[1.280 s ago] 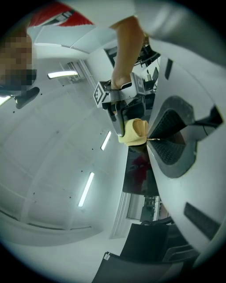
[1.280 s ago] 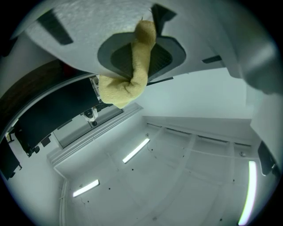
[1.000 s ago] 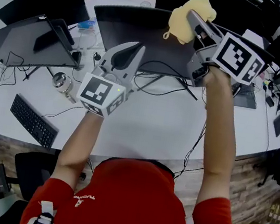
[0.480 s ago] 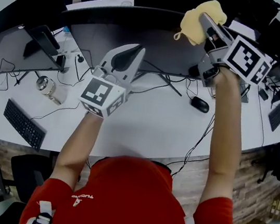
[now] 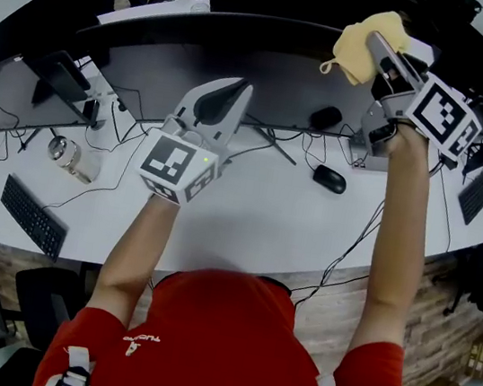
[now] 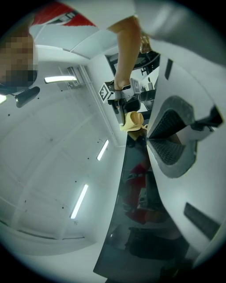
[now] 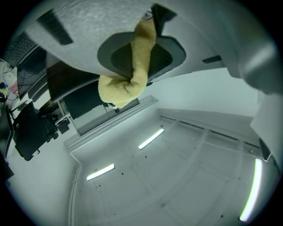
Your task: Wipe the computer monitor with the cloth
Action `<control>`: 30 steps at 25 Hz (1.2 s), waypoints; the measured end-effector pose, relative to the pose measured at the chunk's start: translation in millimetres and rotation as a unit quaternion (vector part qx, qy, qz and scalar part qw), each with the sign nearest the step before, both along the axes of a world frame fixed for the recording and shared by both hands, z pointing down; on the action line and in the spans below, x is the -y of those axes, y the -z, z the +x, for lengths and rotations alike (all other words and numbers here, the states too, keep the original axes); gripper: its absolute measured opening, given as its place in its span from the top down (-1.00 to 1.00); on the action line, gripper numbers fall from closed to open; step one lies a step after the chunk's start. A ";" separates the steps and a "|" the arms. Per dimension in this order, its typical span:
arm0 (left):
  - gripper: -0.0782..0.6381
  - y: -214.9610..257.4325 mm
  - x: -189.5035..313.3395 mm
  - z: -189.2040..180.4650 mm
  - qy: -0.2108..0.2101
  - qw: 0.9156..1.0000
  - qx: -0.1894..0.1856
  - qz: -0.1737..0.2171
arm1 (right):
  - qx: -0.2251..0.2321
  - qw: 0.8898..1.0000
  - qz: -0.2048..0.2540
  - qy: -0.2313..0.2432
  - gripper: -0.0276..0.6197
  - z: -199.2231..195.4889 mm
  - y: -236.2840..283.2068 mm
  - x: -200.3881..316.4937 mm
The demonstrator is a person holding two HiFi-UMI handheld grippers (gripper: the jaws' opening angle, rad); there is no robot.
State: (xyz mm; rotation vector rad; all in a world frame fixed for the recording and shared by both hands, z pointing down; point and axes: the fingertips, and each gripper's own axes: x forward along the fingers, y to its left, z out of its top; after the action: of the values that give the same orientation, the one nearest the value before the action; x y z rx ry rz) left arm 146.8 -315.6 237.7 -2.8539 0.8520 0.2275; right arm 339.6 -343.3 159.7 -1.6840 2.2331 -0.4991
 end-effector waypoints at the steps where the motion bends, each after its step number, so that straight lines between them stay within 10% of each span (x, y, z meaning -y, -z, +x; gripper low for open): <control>1: 0.75 -0.2 -1.0 4.9 -0.001 1.000 0.001 0.000 | 0.000 1.000 0.000 -0.003 0.72 7.5 -0.3 -2.1; 30: 0.75 -20.6 -20.4 103.1 -0.006 0.999 0.033 -0.011 | 0.017 0.999 0.003 -0.047 0.73 155.0 -13.7 -35.5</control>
State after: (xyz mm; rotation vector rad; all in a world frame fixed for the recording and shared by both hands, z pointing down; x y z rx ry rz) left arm 249.9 -295.2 258.3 -2.8694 0.8305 0.1253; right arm 494.7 -307.8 173.4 -1.7543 2.1177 -0.4949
